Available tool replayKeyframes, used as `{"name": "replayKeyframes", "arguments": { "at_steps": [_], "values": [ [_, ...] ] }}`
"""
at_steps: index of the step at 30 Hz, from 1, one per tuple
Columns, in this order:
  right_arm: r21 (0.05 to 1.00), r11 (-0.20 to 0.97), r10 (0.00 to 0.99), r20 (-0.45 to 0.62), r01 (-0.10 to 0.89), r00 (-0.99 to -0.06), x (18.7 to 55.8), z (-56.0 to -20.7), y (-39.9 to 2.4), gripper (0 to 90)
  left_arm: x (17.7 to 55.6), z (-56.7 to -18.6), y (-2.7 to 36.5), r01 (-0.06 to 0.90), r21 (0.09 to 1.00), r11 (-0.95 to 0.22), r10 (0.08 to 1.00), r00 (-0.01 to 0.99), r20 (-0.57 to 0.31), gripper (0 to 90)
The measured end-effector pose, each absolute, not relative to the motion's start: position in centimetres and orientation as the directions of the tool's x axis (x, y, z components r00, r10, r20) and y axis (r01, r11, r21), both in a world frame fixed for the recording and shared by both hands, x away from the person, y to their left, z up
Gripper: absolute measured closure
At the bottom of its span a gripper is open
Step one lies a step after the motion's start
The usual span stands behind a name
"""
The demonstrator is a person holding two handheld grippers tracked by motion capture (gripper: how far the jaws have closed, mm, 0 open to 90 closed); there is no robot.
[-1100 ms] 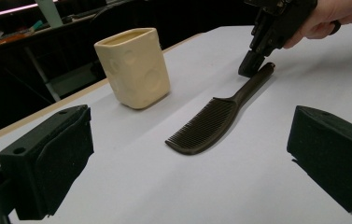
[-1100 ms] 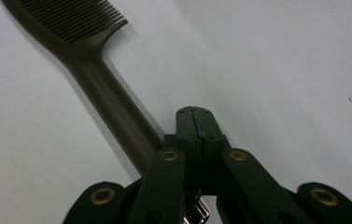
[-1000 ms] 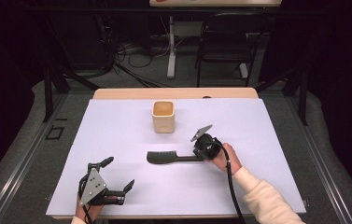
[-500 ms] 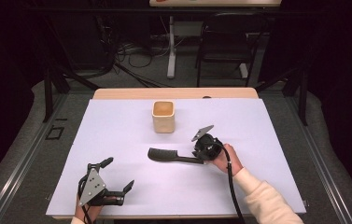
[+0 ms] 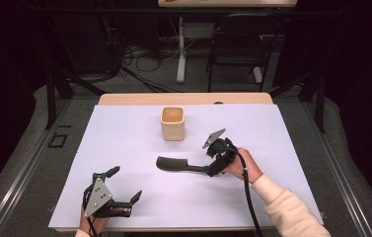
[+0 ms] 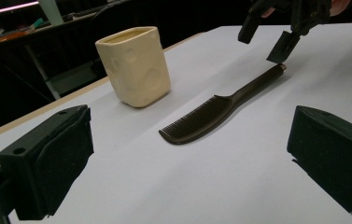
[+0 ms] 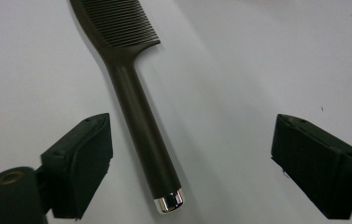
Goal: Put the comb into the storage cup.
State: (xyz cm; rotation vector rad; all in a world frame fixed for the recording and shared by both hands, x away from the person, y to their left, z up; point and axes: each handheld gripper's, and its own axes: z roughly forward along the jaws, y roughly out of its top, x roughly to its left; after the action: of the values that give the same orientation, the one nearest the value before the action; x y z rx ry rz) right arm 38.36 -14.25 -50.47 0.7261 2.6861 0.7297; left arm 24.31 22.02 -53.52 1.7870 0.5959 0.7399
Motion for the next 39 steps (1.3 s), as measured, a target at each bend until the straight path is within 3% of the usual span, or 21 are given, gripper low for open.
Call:
{"name": "replayKeyframes", "arguments": {
  "at_steps": [8,35,37,39],
  "values": [
    [0.492,0.799,0.467,-0.145,0.346,-0.872,38.3,-49.7,-13.2,0.0,24.3,-53.5,22.0,0.045,0.949,-0.312,0.704,0.681,0.199,0.4],
    [0.347,0.92,0.255,-0.173,0.183,-0.952,38.5,-50.4,-8.0,0.0,24.2,-53.5,22.3,0.049,0.952,-0.302,0.708,0.68,0.19,0.2],
    [0.347,0.92,0.254,-0.171,0.182,-0.952,38.6,-50.7,-7.8,2.3,24.2,-53.5,22.3,0.049,0.953,-0.3,0.709,0.68,0.188,0.2],
    [0.324,0.929,0.24,-0.171,0.176,-0.955,38.8,-50.8,-7.7,12.2,24.2,-53.6,22.3,0.051,0.952,-0.302,0.707,0.682,0.188,0.2]
  ]
}}
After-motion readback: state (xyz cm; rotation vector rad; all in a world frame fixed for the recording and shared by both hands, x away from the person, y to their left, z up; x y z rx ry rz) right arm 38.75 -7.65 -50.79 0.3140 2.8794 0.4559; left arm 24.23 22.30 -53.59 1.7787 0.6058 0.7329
